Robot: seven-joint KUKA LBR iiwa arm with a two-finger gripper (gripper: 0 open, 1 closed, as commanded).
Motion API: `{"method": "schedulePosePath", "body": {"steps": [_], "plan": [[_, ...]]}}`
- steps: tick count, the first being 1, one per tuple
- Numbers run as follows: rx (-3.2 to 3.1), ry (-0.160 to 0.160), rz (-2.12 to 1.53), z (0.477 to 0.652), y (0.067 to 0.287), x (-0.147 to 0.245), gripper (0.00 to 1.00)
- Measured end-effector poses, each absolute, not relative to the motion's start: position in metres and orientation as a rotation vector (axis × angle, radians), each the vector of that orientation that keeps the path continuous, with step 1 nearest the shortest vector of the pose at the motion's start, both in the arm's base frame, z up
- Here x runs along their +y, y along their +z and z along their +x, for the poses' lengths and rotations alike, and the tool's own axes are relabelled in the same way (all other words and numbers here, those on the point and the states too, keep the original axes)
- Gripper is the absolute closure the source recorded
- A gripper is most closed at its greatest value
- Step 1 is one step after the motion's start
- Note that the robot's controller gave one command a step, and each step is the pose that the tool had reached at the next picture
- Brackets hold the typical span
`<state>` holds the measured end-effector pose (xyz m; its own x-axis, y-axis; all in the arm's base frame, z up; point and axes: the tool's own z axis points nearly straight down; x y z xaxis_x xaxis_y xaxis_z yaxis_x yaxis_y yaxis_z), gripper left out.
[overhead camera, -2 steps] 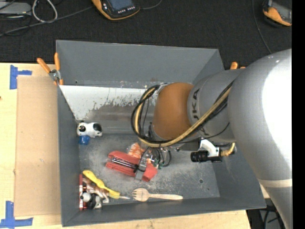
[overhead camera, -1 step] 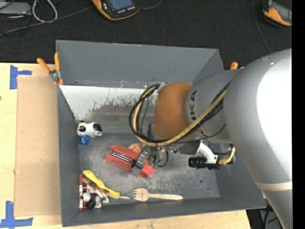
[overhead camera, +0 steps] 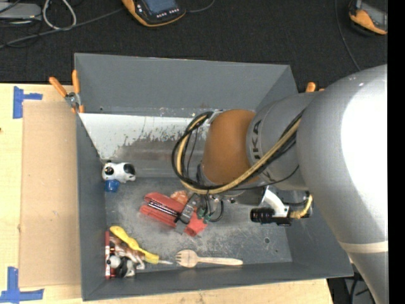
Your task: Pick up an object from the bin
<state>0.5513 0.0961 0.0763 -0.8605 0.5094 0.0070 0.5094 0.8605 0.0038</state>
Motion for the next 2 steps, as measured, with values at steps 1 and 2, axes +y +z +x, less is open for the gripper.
{"method": "schedulePosePath", "body": {"steps": [1,2], "plan": [[-3.021,-0.007,-0.827,0.549,0.090,0.096,1.00],[-3.020,-0.001,-0.825,0.549,0.141,0.094,1.00]]}}
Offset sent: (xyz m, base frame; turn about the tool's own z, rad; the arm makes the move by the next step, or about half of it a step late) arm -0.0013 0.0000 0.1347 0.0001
